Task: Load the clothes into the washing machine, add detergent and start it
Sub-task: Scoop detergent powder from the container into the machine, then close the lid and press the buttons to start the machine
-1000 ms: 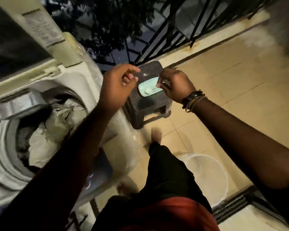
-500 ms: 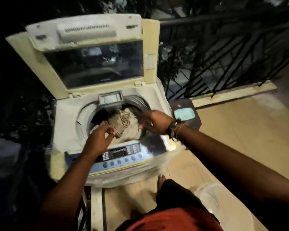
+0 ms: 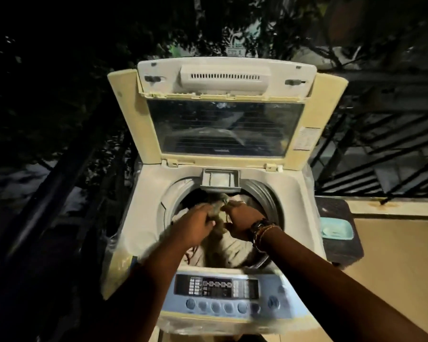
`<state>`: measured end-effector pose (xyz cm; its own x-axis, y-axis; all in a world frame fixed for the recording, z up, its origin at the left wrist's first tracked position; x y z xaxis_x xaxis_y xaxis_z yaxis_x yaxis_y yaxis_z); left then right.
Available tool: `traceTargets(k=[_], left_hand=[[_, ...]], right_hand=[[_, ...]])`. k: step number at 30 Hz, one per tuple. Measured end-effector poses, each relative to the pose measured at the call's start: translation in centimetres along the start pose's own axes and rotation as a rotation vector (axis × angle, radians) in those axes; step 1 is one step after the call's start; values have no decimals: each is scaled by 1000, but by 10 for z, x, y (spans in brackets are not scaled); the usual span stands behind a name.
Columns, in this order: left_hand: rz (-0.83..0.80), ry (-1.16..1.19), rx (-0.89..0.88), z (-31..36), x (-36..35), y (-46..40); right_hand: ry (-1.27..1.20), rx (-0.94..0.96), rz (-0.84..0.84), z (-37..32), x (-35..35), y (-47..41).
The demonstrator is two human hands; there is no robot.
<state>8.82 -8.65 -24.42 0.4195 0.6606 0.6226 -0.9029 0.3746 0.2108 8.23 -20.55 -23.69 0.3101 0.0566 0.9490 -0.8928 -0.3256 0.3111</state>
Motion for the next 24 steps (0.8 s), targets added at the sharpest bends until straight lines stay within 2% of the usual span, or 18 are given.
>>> traceTargets(k=[4,8,14,16,19,24], left_hand=[[-50,-88,28,0,-4,-43],[28,-117,43,-2,0,-72],[-134,-325,65,-5,-22,-95],[-130,-310,74,-2,-19,-93],[-5,-251,-24,22,18,-91],[533,-193,-515,147,160,-50]], right_hand=[[-43,-50,-98,21,-11,-52],[-70,-73,8,41,2,-71],[-106,-19,-28,58,9,-88],[-135,-13,-2,58,16,-77],[-195,-30,265,67,59,-47],[-286,-24,983,100,220,33]])
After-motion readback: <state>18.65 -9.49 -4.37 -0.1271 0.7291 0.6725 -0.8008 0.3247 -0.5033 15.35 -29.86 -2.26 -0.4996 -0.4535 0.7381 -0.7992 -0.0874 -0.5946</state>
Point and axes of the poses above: each hand's wrist, its own y-axis away from the middle knuckle, its own x-axis out of the back of the hand, z = x × y, the point moved 10 cm from there along -y, towards the middle knuckle, and after that the axes turned 15 degrees about y, right-handed, at the moved point
